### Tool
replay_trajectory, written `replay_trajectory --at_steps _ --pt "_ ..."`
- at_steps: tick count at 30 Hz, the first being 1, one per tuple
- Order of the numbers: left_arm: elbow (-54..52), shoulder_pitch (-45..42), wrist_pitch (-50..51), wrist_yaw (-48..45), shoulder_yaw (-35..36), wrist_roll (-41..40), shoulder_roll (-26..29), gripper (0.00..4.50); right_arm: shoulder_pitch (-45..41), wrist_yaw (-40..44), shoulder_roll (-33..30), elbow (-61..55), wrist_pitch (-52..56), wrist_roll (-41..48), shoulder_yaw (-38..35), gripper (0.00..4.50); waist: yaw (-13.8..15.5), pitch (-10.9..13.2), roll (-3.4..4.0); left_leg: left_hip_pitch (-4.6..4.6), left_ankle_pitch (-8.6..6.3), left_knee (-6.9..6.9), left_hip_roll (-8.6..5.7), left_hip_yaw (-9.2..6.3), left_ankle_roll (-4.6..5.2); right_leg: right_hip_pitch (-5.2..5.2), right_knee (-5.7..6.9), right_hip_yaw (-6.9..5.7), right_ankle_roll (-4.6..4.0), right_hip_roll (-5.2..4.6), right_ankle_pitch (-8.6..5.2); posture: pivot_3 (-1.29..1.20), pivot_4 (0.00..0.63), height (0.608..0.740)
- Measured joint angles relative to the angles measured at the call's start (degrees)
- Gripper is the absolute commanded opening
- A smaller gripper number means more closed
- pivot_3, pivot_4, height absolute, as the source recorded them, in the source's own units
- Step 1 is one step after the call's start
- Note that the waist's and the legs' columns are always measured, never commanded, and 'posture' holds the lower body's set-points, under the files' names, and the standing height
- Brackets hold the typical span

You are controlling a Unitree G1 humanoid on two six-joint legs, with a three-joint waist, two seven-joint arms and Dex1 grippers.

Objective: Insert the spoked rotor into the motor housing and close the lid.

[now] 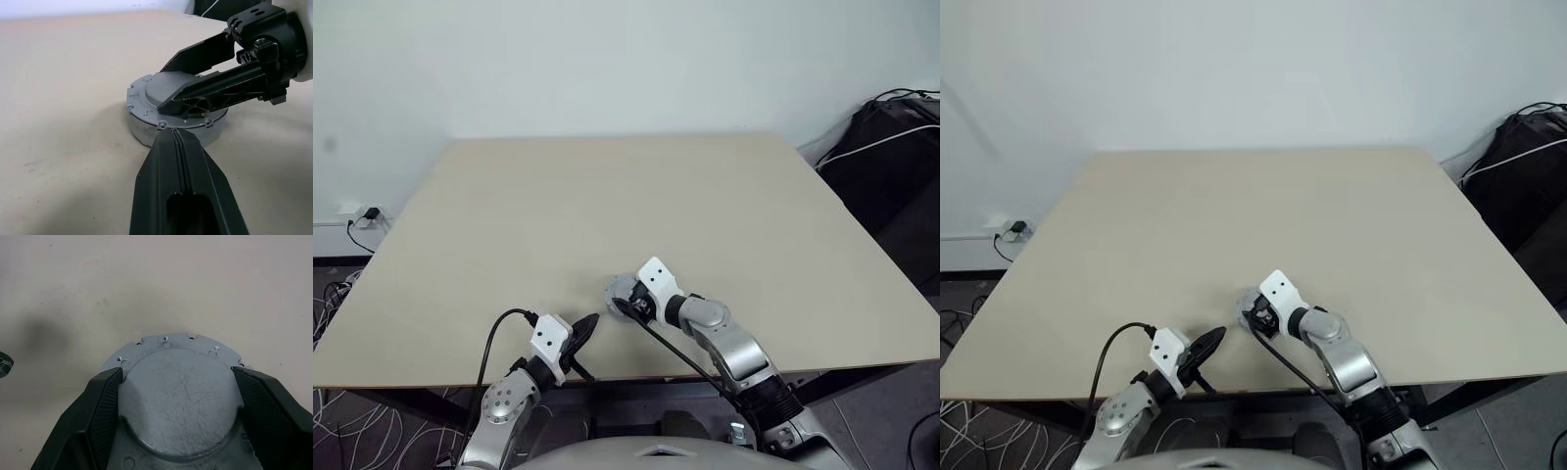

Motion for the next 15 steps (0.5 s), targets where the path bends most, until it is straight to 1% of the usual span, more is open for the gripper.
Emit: replay_trajectory --at_steps 12,15 --pt "-0.01 0.04 0.80 0.69 0.05 0.00 0.09 0.00 0.95 -0.95 -0.33 -0.31 -0.11 -0.35 0.18 3.24 0.11 -0.12 0.11 -0.01 0.00 -0.01 0.00 0.00 0.00 0.02 -0.05 -0.01 0.00 -0.11 -0.01 0.00 0.000 0.740" --pt "-0.16 -0.13 1.42 1.80 0.59 -0.36 -0.81 0.00 1.08 -1.16 -0.31 -0.45 -0.04 -0.35 0.19 3.24 0.15 -0.14 0.12 -0.01 0.00 -0.01 0.00 -0.01 0.00 0.03 -0.05 -0.02 0.00 -0.17 -0.01 0.00 0.000 0.740"
